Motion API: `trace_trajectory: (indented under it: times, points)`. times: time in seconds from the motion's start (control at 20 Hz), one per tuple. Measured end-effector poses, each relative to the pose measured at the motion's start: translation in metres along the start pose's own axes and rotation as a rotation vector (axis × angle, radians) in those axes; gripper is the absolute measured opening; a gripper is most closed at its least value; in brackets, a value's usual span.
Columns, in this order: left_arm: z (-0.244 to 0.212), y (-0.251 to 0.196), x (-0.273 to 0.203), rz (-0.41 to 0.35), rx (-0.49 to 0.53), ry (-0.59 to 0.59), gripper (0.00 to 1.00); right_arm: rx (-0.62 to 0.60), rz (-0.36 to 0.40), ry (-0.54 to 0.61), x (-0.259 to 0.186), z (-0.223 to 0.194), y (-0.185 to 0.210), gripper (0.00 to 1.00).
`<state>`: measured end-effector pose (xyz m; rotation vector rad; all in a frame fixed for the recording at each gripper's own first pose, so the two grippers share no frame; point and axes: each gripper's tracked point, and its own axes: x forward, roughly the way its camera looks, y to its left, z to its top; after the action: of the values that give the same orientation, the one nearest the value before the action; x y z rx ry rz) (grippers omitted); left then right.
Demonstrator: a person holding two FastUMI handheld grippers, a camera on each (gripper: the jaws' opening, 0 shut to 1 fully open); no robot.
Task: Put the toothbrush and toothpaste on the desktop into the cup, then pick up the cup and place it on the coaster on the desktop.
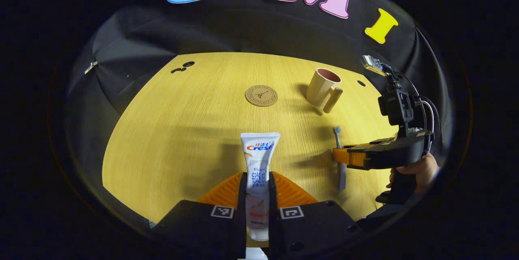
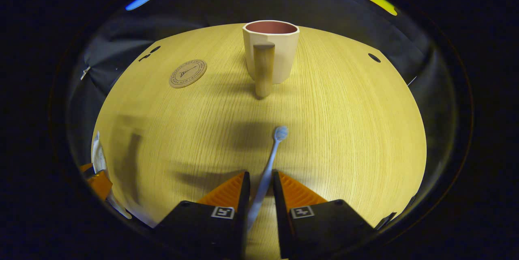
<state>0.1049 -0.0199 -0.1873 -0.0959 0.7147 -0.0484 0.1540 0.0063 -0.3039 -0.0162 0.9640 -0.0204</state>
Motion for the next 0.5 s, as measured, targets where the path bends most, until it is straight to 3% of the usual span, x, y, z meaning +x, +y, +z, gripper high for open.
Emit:
trace_trajectory:
  times: [0.1,0.25,0.35,0.4,0.45,0.5]
  points:
    - [0.0,-0.001,-0.005,-0.002,0.004,-0.01,0.31,0.001,-0.007,0.002,-0.003,-0.001,0.002,0.17]
    - [0.001,-0.004,-0.01,-0.008,0.013,-0.024,0.27,-0.04,0.032,-0.018,-0.002,-0.001,0.008,0.17]
    - [0.004,-0.008,-0.012,-0.015,0.014,-0.031,0.27,-0.061,0.095,-0.028,-0.003,-0.001,0.015,0.09]
    - [0.005,-0.009,-0.012,-0.019,0.014,-0.033,0.31,-0.061,0.11,-0.034,-0.001,-0.001,0.015,0.07]
    - [0.005,-0.01,-0.011,-0.02,0.013,-0.034,0.27,-0.058,0.123,-0.038,-0.003,0.0,0.015,0.05]
    - [0.005,-0.011,-0.011,-0.022,0.01,-0.034,0.29,-0.052,0.129,-0.037,-0.003,-0.001,0.013,0.05]
